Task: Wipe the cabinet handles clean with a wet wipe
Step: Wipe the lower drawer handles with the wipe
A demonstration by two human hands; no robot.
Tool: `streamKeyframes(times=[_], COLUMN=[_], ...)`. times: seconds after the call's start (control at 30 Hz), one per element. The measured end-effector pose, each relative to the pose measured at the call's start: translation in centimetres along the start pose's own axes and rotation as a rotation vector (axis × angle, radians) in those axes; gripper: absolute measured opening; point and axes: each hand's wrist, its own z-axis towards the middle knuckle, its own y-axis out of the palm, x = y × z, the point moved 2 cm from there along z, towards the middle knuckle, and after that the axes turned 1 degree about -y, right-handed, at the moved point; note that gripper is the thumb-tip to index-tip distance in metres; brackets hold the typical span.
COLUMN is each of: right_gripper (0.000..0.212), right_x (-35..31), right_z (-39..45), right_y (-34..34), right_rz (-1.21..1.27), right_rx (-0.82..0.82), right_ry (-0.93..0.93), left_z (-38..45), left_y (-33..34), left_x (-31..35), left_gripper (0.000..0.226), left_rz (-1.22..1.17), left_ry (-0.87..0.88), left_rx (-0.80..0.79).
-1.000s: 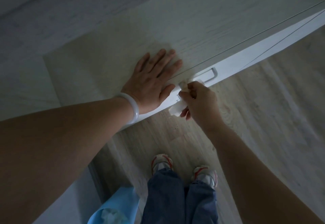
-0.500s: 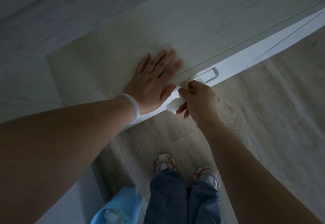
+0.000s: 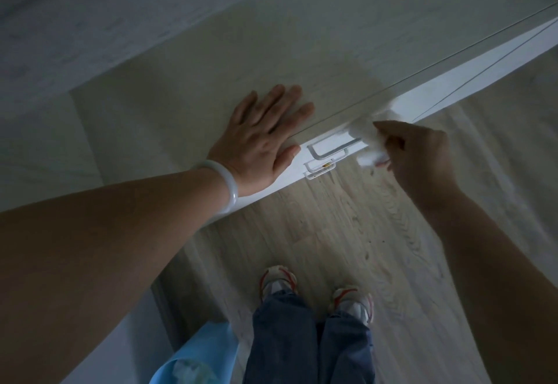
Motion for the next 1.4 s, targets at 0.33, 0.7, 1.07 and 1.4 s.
streamKeyframes(times=[0.33,0.7,1.07,1.4], right_gripper=[0.016,0.018,0.017,0.019], right_x=[-1.5,-2.9,-1.6,-2.0], right_z=[0.1,-0.3,1.7,1.2], right_y=[2.6,5.9,7.3,5.9], right_rz=[0.595,0.552,0.897,1.167], right_rx=[0.228,0.398,0.387,0.233], right_ry=[0.506,0.673,0.809,0.792], left_z=[0.0,0.0,-0.1,0.0], left_y=[0.1,-0.1,0.0,-0.1], left_x=[0.1,0.3,0.1,0.2], left_gripper=[0.059,0.060,0.060,0.060], left_rz=[0.016,0.032,0.035,0.039], left_ry=[-0.002,-0.006,-0.003,0.004], left_rx=[0.003,-0.008,-0.004,-0.002])
